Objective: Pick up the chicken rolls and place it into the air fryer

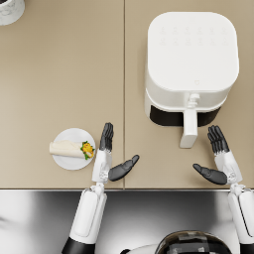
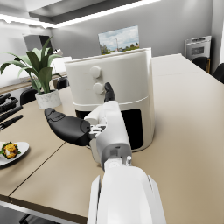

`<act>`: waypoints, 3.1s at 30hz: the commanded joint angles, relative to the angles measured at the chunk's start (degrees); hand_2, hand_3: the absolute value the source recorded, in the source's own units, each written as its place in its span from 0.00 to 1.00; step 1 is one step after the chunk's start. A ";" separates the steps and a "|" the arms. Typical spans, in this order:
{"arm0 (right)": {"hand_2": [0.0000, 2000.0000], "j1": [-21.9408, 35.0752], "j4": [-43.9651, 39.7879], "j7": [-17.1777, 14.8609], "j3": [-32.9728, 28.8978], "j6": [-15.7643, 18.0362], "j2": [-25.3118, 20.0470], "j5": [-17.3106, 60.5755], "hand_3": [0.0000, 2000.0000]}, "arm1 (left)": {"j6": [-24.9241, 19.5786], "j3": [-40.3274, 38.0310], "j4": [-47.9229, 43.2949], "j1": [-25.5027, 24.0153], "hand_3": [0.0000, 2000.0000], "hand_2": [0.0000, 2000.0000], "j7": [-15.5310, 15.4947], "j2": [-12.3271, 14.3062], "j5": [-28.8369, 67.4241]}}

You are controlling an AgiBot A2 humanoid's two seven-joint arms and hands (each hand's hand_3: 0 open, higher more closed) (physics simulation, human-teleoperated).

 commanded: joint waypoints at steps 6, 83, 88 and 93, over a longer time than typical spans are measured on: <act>0.00 0.00 0.00 0.00 0.00 0.00 0.00 0.00 0.00 | 0.00 0.00 0.00 0.00 0.00 0.00 0.00 0.00 0.00; 0.00 0.15 -13.82 5.78 3.40 -5.72 -8.77 16.61 0.00 | -34.31 -23.80 7.12 -1.28 0.00 0.00 -14.21 1.70 89.13; 0.00 0.28 -13.74 5.78 2.72 -5.72 -9.43 16.61 0.00 | -34.90 -22.54 12.77 1.44 0.00 0.00 -14.01 1.58 98.56; 0.00 0.49 -16.12 5.78 2.53 -5.72 -10.08 16.61 0.00 | -33.90 -19.18 20.74 6.12 0.00 0.00 -13.92 1.72 100.53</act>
